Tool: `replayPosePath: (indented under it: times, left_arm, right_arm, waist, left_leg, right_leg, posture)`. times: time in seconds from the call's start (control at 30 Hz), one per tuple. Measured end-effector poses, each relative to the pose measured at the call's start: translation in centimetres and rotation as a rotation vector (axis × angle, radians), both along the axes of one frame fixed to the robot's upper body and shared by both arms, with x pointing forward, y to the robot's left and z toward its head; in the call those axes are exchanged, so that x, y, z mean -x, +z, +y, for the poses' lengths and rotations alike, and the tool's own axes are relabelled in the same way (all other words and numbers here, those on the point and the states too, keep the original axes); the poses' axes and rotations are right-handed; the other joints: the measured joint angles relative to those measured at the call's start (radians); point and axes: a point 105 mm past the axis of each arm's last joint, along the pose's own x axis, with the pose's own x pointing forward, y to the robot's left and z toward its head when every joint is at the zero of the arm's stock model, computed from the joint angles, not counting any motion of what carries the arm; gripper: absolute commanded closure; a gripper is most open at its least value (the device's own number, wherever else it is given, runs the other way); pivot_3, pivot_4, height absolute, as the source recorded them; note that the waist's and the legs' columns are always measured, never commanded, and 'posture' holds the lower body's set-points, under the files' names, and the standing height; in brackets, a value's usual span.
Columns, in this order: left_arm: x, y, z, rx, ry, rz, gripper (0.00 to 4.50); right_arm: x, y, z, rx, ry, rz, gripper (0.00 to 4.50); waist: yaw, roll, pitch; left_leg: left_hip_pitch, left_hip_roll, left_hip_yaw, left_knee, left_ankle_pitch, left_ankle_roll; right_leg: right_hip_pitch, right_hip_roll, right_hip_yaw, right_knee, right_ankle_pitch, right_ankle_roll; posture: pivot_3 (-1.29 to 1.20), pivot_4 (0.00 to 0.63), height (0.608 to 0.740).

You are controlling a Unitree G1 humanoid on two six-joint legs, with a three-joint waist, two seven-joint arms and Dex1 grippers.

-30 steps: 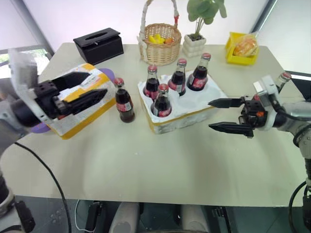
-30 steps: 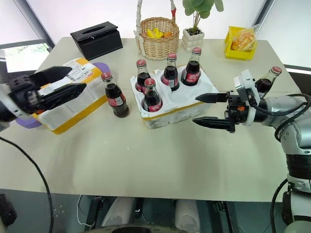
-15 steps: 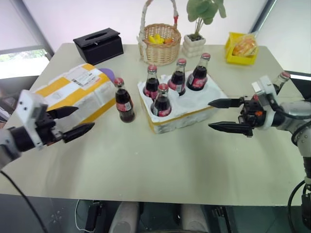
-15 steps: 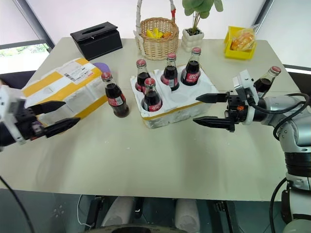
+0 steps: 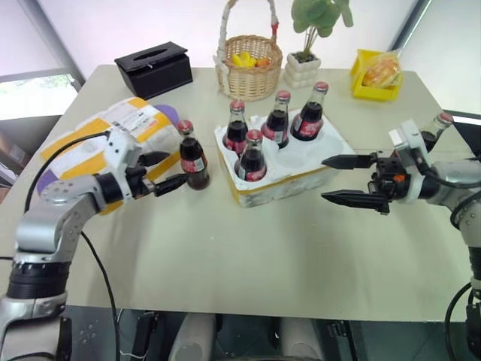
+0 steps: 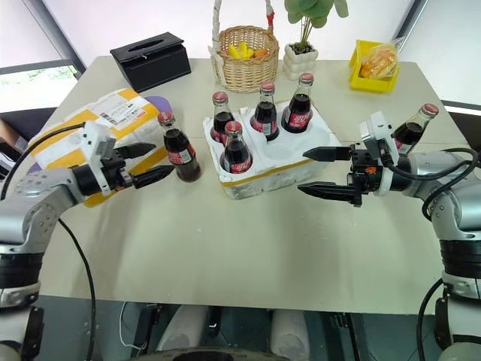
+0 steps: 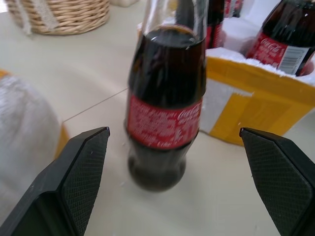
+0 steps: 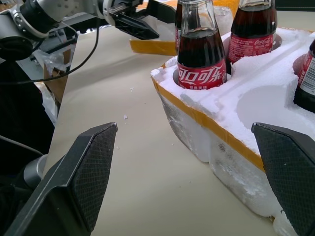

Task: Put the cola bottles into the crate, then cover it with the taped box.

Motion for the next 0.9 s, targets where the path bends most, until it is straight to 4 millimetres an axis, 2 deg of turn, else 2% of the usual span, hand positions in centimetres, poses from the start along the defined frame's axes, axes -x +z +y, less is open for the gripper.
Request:
replayPosePath:
  times: [0.1,0.33,0.5,0.67,0.77,0.83,0.9]
  left_arm:
    - [-1.0,0.4,-1.2,0.000,-0.022,-0.011,0.06]
    - [-2.9,-0.5,-1.9,-0.012,-0.001,0.005,0.06]
    - [-3.6,-0.8,-2.4,-0.011,0.001,0.004,0.06]
    - [-4.0,-2.1,-3.4,0.006,-0.007,0.030,0.06]
    - [-4.2,-2.8,-3.4,-0.016,-0.003,0.042,0.84]
    - [-4.2,-2.8,-3.4,-0.018,-0.004,0.038,1.70]
    - [-4.2,-2.8,-3.4,-0.017,-0.007,0.039,1.69]
  right_arm:
    - [0.0,-0.1,0.0,0.000,-0.004,0.000,0.00]
    - [0.0,-0.1,-0.1,-0.003,-0.017,-0.003,0.00]
    - [0.0,0.3,-0.2,-0.016,-0.027,-0.015,0.00]
    - [0.0,0.3,-0.2,-0.015,-0.031,-0.015,0.00]
    - [0.1,0.4,-0.1,-0.014,-0.030,-0.018,0.00]
    - [0.1,0.4,-0.1,-0.017,-0.028,-0.019,0.00]
    - [0.1,0.5,-0.1,-0.018,-0.029,-0.020,0.00]
  waist:
    - [0.000,0.000,0.000]
    - [-0.004,0.000,0.000]
    - [-0.003,0.000,0.000]
    - [-0.001,0.000,0.000]
    - [-0.002,0.000,0.000]
    - [-0.001,0.000,0.000]
    - [0.000,0.000,0.000]
  left_leg:
    - [0.001,0.000,0.000,0.001,0.000,0.000]
    - [0.000,0.000,0.000,0.000,0.000,0.000]
    - [0.000,0.000,0.000,0.000,0.000,0.000]
    - [0.000,0.000,0.000,0.000,0.000,0.000]
    - [0.000,0.000,0.000,0.000,0.000,0.000]
    - [0.000,0.000,0.000,0.000,0.000,0.000]
    - [0.000,0.000,-0.001,0.000,0.000,0.000]
  right_leg:
    - [0.001,0.000,0.000,0.000,0.000,0.000]
    - [0.000,0.000,0.000,0.000,0.000,0.001]
    - [0.001,0.000,0.000,0.000,0.000,0.001]
    - [0.001,0.000,0.000,0.000,0.000,0.001]
    - [0.001,0.000,0.000,0.000,0.000,0.001]
    - [0.001,0.000,0.000,0.000,0.000,0.001]
    - [0.001,0.000,0.000,0.000,0.001,0.001]
  posture:
    - [0.00,0.150,0.740]
    - [0.00,0.150,0.740]
    - [0.00,0.150,0.740]
    - [0.00,0.150,0.740]
    - [0.00,0.150,0.740]
    - [0.00,0.150,0.740]
    - [0.00,0.150,0.740]
